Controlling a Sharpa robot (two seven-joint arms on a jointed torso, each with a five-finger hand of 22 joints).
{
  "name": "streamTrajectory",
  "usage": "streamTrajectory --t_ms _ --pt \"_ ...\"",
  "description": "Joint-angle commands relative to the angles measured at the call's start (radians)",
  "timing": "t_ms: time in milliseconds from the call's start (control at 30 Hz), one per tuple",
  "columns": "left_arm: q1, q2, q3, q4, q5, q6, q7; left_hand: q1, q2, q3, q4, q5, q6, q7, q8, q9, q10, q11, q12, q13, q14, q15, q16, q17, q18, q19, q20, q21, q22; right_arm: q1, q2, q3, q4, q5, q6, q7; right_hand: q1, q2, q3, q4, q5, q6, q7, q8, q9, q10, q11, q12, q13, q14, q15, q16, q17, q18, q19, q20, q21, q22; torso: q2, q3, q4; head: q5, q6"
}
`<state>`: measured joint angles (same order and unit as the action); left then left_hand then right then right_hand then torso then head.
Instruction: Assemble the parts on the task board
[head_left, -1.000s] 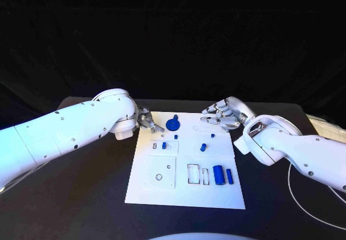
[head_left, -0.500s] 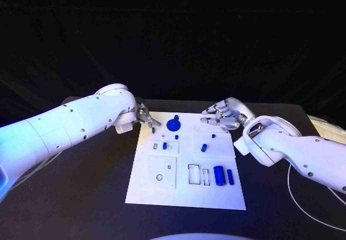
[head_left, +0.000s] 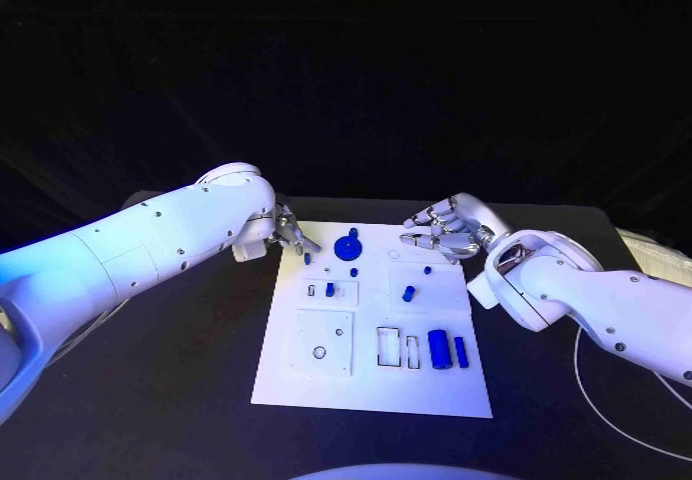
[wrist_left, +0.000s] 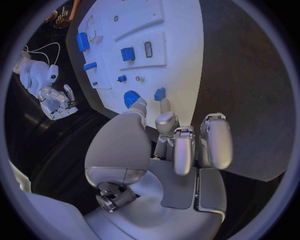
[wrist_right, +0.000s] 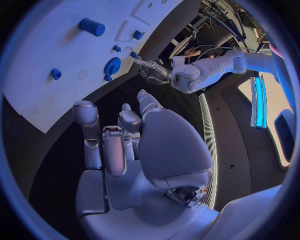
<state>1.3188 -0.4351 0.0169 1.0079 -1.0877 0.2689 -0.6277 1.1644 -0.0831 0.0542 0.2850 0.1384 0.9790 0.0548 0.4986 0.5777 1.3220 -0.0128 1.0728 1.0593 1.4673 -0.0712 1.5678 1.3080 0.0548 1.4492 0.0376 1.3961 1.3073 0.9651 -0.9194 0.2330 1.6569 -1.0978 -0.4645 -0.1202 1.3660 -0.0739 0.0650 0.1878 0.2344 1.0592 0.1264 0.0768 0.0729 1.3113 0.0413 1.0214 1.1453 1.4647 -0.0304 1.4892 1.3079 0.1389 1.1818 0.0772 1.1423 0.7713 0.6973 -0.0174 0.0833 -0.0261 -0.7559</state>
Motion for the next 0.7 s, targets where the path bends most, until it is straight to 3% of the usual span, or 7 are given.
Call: streamTrajectory --t_ms 33,700 --pt "0.001 0.01 -0.002 -0.01 -0.007 0.044 0.016 0.007 0.007 -0.008 0.0 0.002 0.007 -0.004 0.005 0.002 0.001 -0.006 0.006 0.003 0.104 -0.005 0.003 0.263 0.001 0.005 0.0 0.006 0.058 -0.001 0.002 0.0 0.001 -0.003 0.01 0.01 -0.007 0.002 0.001 0.006 0.006 0.003 0.001 0.001 -0.001 -0.005 0.0 -0.003 -0.001 0.073 0.001 -0.006 0.123 0.008 -0.007 0.002 -0.003 -0.001 -0.001 0.0002 0.0006 -0.001 -0.003" --pt "0.0 0.033 -0.011 -0.04 -0.015 0.059 0.01 0.054 0.048 -0.006 -0.013 0.004 0.003 -0.011 0.024 0.021 0.006 -0.013 0.013 0.004 0.104 -0.011 0.003 0.263 -0.001 0.01 -0.006 0.011 0.067 -0.001 0.003 0.0 0.004 -0.003 0.012 0.01 -0.007 0.002 0.001 0.006 0.006 0.003 0.001 0.001 -0.001 -0.005 0.0 -0.003 -0.001 0.073 0.001 -0.006 0.123 0.008 -0.007 0.002 -0.003 -0.001 -0.002 0.0006 0.0006 0.003 -0.007"
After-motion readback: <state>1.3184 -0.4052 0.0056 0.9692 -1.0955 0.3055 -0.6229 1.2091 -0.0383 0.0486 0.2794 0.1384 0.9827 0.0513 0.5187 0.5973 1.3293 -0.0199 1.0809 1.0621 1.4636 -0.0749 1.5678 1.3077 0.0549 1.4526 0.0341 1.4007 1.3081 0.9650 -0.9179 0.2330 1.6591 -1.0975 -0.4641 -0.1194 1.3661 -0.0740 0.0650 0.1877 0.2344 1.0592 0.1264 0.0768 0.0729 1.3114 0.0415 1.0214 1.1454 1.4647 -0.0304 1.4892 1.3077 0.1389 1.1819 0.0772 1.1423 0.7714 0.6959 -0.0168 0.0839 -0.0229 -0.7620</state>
